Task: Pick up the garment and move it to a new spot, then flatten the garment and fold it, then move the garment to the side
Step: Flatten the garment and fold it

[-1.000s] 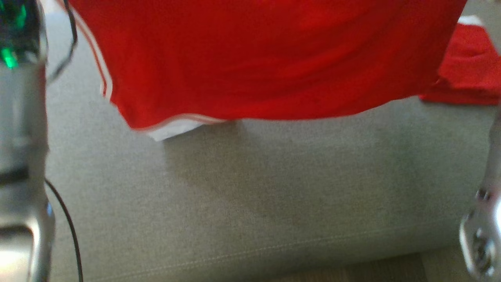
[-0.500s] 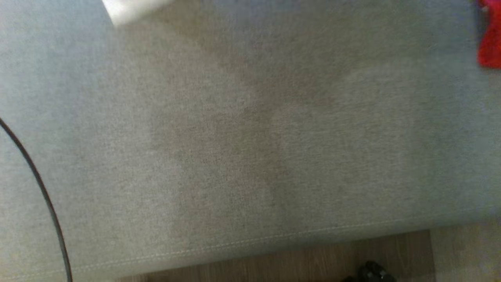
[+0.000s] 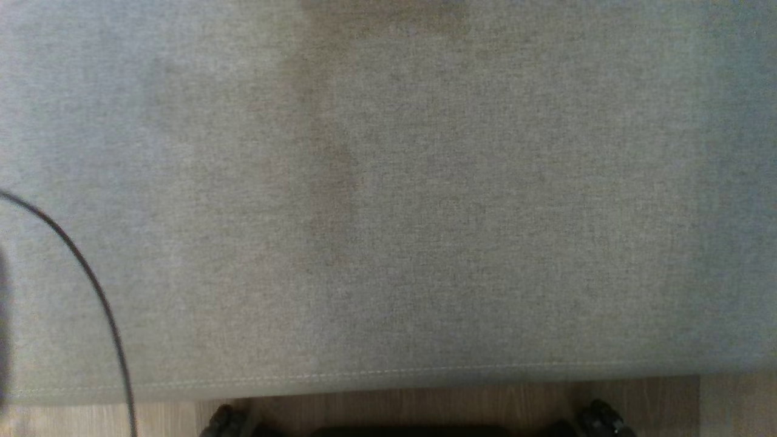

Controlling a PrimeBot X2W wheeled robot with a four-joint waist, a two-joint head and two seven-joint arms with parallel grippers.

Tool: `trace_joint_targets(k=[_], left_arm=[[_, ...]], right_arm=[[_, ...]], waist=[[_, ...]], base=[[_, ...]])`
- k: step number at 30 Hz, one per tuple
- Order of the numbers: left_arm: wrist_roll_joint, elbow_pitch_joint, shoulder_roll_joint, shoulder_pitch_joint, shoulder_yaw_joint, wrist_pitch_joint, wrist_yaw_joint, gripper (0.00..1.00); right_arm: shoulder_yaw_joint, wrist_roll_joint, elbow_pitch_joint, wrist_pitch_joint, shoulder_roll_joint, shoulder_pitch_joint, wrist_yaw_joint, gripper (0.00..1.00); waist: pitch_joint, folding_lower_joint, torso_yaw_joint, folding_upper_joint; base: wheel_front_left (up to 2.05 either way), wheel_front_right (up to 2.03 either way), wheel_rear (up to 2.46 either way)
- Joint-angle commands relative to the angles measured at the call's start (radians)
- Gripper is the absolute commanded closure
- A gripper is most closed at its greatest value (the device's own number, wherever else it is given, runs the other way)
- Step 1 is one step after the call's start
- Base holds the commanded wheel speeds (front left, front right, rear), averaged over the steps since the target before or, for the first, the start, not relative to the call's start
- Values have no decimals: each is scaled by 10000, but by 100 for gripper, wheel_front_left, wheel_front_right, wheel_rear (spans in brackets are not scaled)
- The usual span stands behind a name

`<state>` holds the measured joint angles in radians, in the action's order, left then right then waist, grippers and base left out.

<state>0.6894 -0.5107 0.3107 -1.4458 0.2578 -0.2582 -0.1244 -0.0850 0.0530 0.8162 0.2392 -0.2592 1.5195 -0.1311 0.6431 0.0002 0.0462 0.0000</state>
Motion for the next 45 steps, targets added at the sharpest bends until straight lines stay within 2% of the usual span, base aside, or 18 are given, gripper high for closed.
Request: trace_joint_targets(k=[1,5,9,16,17,21,23,29,37,45], left_arm=[[308,749,651,1035,79,-33,-58,100],[999,1822,998,3636,469,-34,-60,100],[1479,2787,1227,6087,453,-34,-61,100],[1838,4102,1295,9706,274,-35,43,100],[1838,4102,1295,9706,274,-35,43,100],[1962,4499,1075,11149,170,-35,311,100],[1975,4650,976,11747,172,-35,353,100],[2041,4900,676,13176,213,-35,495,100],[2234,6198,282,14973,-188,-35,865,100],[2491,8299,335,16952,-400,176,1603,100]], right_arm=[[-26,155,-161,67,-82,-522,4,100],[-110,573,25,63,-272,-1940,4,100],[-185,1142,-181,-220,-261,-3514,4,100],[-213,1940,-1807,-1314,-102,-6798,4,100],[-213,1940,-1807,-1314,-102,-6798,4,100],[-435,2097,-3199,-1904,76,-8752,4,100],[-597,1820,-3911,-2089,99,-9653,4,100],[-1249,1293,-5496,-2641,694,-11805,4,100],[-1779,1112,-7048,-2928,1263,-13498,4,100],[-2473,1036,-8483,-3414,1456,-14756,4,100]], waist=[[-228,-2,77,0],[-693,-2,116,0],[-1297,-2,52,0],[-2252,-2,-103,0],[-2252,-2,-103,0],[-2753,-2,-186,0],[-2979,-2,-214,0],[-3551,-2,-329,0],[-3877,-2,-453,0],[-3983,-2,-381,0]], base=[[0,0,0],[0,0,0],[0,0,0],[0,0,0],[0,0,0],[0,0,0],[0,0,0],[0,0,0],[0,0,0],[0,0,0]])
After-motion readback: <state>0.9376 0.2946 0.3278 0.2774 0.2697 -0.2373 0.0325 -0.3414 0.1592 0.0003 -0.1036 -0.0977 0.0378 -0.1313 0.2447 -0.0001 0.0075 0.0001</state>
